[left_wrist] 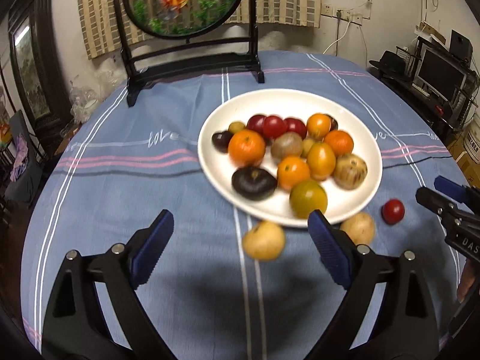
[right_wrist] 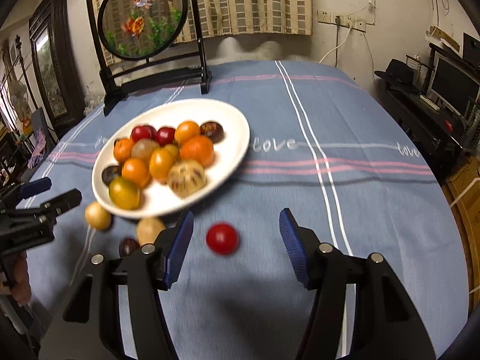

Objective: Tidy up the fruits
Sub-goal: 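Move both open tools back toward the remaining fruits, then grasp a pale tan fruit with the left tool while the right tool grasps a red plum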

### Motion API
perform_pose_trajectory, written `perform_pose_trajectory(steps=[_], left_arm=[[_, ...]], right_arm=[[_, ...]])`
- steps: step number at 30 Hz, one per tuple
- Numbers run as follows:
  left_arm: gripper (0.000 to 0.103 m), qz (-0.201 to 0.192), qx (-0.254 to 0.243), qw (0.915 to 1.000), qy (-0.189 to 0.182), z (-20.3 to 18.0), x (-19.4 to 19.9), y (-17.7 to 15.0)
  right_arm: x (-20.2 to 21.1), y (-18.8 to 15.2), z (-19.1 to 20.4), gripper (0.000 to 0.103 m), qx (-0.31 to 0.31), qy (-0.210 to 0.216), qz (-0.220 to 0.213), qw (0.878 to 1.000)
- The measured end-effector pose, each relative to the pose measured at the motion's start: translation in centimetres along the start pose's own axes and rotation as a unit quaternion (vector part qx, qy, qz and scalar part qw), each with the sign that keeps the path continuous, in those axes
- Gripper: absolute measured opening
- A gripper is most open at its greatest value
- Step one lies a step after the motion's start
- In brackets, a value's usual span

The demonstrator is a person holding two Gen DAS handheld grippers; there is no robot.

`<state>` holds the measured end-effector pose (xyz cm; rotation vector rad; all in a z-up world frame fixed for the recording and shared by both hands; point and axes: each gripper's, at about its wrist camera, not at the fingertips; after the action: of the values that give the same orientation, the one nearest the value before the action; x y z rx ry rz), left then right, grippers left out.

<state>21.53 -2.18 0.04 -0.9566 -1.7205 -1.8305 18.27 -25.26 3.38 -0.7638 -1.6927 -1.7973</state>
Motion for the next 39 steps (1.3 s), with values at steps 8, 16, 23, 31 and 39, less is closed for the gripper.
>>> perform_pose_trajectory(steps=[8, 16, 23, 31, 39], left_arm=[[0.093, 0.018, 0.017, 0.9997, 0.003, 1.3, 0.0, -2.5], [0.093, 0.02, 0.019, 0.9996, -0.006, 1.5, -0.2, -3.4], [0.093, 0.027, -0.001, 0.9996, -0.008, 0.9, -1.0, -3.8], [0.093, 0.043, -0.01, 0.9984, -0.034, 0.5, -2.6, -4.1], [0.082, 0.059, -0.018, 0.9969, -0.05, -0.1, -4.4, -3.3]], right_arm=[[0.1, -2.6, -0.1, 0.06, -0.007, -0.003, 0.023, 1.0], [0.0, -2.9, 0.5, 0.06, 0.008, -0.01, 0.03, 0.999], [-0.8, -3.3, 0.9, 0.061, 0.017, -0.012, 0.042, 0.999], [-1.1, -3.7, 1.1, 0.061, 0.018, -0.003, 0.055, 0.998], [-1.0, -4.1, 1.5, 0.061, 0.025, 0.01, 0.061, 0.998]])
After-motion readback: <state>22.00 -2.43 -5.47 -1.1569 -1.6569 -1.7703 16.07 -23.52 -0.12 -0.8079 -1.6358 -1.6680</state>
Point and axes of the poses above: each gripper's, at about its wrist camera, not at the fingertips, and x roughly against the way its jaws point, z to its left, y to its top, and after that the axes turned 4 degrees about -y, right-handed
